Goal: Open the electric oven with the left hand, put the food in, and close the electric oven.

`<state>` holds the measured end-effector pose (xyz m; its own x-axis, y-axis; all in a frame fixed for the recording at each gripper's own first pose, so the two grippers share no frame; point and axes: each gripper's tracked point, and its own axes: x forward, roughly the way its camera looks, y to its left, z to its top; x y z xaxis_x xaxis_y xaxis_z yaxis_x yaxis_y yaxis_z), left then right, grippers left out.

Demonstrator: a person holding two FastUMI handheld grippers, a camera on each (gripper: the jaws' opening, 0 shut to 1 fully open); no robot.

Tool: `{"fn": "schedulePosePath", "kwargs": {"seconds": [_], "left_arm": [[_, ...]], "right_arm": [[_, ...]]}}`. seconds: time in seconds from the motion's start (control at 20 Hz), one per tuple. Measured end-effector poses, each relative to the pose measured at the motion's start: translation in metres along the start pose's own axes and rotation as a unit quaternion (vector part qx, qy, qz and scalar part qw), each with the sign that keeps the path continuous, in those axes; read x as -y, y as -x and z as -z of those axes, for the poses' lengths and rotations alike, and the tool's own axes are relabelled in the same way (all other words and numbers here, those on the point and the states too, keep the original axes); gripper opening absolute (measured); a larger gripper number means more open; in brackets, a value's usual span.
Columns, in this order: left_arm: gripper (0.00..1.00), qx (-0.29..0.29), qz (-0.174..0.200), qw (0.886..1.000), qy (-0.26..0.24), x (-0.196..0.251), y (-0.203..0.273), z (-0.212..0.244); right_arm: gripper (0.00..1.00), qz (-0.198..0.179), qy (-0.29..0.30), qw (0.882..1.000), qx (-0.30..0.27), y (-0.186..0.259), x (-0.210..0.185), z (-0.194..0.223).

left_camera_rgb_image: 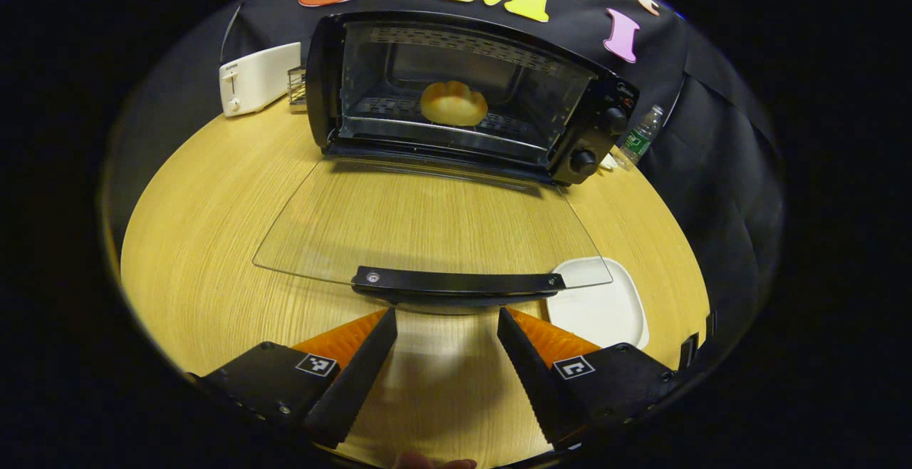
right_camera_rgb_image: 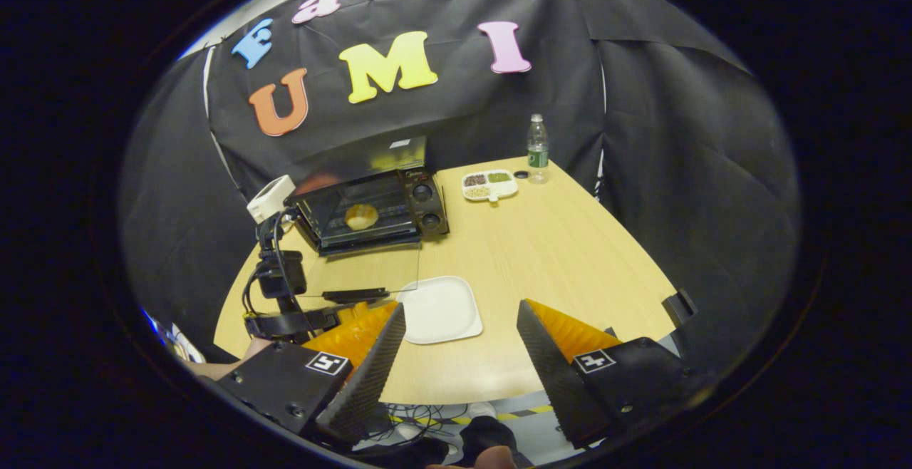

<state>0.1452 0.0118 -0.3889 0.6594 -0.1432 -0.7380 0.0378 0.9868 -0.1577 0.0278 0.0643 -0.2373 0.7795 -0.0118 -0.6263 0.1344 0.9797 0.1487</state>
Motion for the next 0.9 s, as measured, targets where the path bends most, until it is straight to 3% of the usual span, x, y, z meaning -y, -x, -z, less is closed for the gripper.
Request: {"fn": "schedulePosePath", "kwargs": {"seconds": [0.05,0.15,0.2,0.25,0.3,0.45,0.55,0.6,0.65,0.9], "left_arm": [[0.95,0.014,-0.001,1.0,-0.006,0.001,0.002,-0.009],[0.94,0.029,0.002,0.999,0.015,0.002,0.015,-0.02],[0.86,0.038,0.007,0.999,0.026,0.003,0.017,-0.027],[0.86,0.049,0.013,0.998,0.031,0.006,0.022,-0.036],[0.96,0.061,0.016,0.998,0.029,0.008,0.029,-0.045],[0.98,0.109,0.016,0.994,0.008,0.013,0.043,-0.092],[0.95,0.134,0.025,0.991,0.002,0.02,0.048,-0.121],[0.83,0.144,0.027,0.989,0.003,0.022,0.051,-0.135],[0.95,0.153,0.025,0.988,0.001,0.021,0.055,-0.146],[0.94,0.199,0.019,0.98,0.0,0.02,0.08,-0.188]], "right_arm": [[0.99,0.001,0.001,1.0,0.0,0.0,0.0,-0.001],[0.96,0.001,0.003,1.0,0.0,-0.001,0.001,-0.003],[0.96,0.0,0.001,1.0,0.002,0.0,-0.001,-0.004],[0.96,-0.002,0.0,1.0,0.002,0.0,-0.003,-0.005],[0.96,-0.006,-0.002,1.0,0.003,0.0,-0.006,-0.007],[0.99,-0.019,0.0,1.0,0.009,0.0,-0.02,-0.01],[0.99,-0.028,-0.001,1.0,0.011,0.002,-0.026,-0.011],[0.99,-0.032,-0.001,0.999,0.014,0.002,-0.028,-0.012],[0.99,-0.036,0.0,0.999,0.018,0.003,-0.03,-0.016],[0.96,-0.052,0.018,0.997,0.053,0.002,-0.019,-0.052]]}}
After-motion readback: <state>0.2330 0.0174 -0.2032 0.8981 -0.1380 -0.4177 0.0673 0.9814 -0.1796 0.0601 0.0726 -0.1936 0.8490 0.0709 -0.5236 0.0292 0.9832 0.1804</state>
